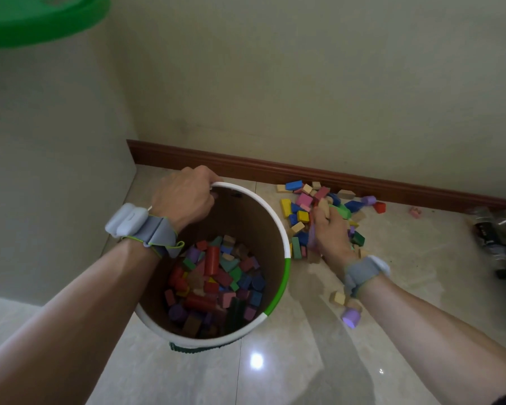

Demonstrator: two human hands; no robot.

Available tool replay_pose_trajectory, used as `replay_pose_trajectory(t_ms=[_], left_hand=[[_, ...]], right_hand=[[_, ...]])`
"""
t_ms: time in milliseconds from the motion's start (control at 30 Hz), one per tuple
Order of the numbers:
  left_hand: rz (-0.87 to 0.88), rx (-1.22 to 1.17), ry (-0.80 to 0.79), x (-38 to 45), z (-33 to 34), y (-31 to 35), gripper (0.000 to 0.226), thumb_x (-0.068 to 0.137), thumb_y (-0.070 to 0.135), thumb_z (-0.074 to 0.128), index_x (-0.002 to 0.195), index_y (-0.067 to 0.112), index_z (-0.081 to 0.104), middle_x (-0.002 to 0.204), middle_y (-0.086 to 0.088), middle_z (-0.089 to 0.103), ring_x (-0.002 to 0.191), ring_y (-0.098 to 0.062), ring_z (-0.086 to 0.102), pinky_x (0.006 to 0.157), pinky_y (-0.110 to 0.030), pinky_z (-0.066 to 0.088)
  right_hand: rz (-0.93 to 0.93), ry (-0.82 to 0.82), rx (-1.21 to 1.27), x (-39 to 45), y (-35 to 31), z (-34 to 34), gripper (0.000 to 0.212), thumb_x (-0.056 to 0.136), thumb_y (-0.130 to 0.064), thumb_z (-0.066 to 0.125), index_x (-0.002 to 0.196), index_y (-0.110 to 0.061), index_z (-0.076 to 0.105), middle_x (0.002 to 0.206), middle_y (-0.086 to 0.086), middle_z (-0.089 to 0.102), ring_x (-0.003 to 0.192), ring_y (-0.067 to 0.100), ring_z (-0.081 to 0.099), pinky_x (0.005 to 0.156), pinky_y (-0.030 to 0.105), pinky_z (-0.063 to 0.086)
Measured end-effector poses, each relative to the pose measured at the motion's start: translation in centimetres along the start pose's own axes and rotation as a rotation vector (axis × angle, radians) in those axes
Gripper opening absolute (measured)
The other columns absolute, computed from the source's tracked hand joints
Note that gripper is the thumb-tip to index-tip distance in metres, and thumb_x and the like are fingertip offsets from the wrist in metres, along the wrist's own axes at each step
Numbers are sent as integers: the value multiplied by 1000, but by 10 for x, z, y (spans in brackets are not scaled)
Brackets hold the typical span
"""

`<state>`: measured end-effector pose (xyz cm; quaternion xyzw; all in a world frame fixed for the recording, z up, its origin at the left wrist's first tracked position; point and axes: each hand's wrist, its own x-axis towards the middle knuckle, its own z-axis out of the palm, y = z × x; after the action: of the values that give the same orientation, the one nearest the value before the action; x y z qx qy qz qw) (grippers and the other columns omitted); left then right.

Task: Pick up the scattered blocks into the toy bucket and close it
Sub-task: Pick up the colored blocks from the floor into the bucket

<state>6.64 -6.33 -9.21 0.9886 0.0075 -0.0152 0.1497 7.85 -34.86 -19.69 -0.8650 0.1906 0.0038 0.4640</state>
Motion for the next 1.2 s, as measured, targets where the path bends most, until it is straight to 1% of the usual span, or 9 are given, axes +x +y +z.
replay_pose_trajectory(t_ms=[67, 167, 300, 367, 433, 667, 867, 1067, 1200], left_hand=[[-17, -17, -11, 1, 0, 0, 26, 87, 32, 56, 112, 34, 61, 100, -7, 61, 92, -31, 58, 68, -33, 38], [-46, -25, -13, 1, -1, 1, 24, 87, 33, 57, 110, 32, 62, 103, -8, 61, 94, -32, 58, 69, -34, 39], [-63, -41, -4, 0, 0, 2, 29, 86, 32, 58, 115, 34, 61, 111, -9, 61, 101, -33, 58, 74, -35, 40], [-68, -48, -5, 0, 0, 2, 30, 86, 32, 58, 116, 34, 61, 113, -9, 61, 102, -33, 58, 77, -36, 42], [-72, -47, -3, -1, 0, 1, 29, 86, 32, 58, 115, 33, 61, 112, -9, 60, 101, -33, 58, 76, -36, 41], [-67, -71, -1, -2, -2, 1, 29, 85, 30, 59, 114, 32, 62, 112, -11, 61, 100, -34, 58, 71, -32, 36], [-74, -72, 25, -4, -2, 2, 25, 84, 31, 60, 109, 32, 62, 112, -12, 62, 101, -35, 58, 70, -31, 33], [-68, -60, 24, -3, -3, 3, 22, 84, 32, 59, 106, 32, 62, 111, -12, 62, 101, -35, 58, 69, -31, 33], [-54, -66, 17, -4, -3, 3, 24, 85, 32, 58, 108, 32, 62, 111, -13, 63, 100, -36, 58, 69, -31, 34]], right_hand=[[-29, -34, 123, -4, -37, -10, 33, 99, -43, 41, 107, -16, 60, 93, 6, 59, 78, 18, 56, 63, 26, 39], [93, -140, 539, -20, -93, -25, 22, 100, -33, 48, 91, -16, 57, 73, 13, 56, 55, 23, 56, 45, 21, 43], [140, -358, 825, -51, -148, -45, 29, 99, -41, 54, 91, -13, 58, 63, 2, 59, 55, 18, 59, 63, 35, 52], [137, -434, 833, -68, -164, -46, 30, 99, -40, 55, 93, -11, 59, 65, 4, 59, 61, 22, 59, 71, 44, 49], [145, -503, 817, -86, -171, -42, 29, 98, -38, 56, 93, -9, 60, 69, 8, 59, 61, 25, 59, 66, 46, 52], [99, -620, 723, -117, -168, -29, 28, 101, -35, 54, 96, -10, 64, 81, 12, 61, 60, 17, 64, 59, 32, 53], [19, -663, 595, -129, -160, -22, 35, 104, -27, 49, 120, 3, 56, 99, 18, 63, 87, 26, 61, 80, 40, 49], [66, -766, 620, -131, -153, -19, 33, 105, -27, 48, 119, 2, 57, 94, 14, 59, 79, 24, 61, 68, 42, 56], [-86, -781, 457, -129, -147, -15, 17, 104, -19, 51, 105, -9, 64, 100, 9, 62, 98, 27, 58, 88, 51, 49]])
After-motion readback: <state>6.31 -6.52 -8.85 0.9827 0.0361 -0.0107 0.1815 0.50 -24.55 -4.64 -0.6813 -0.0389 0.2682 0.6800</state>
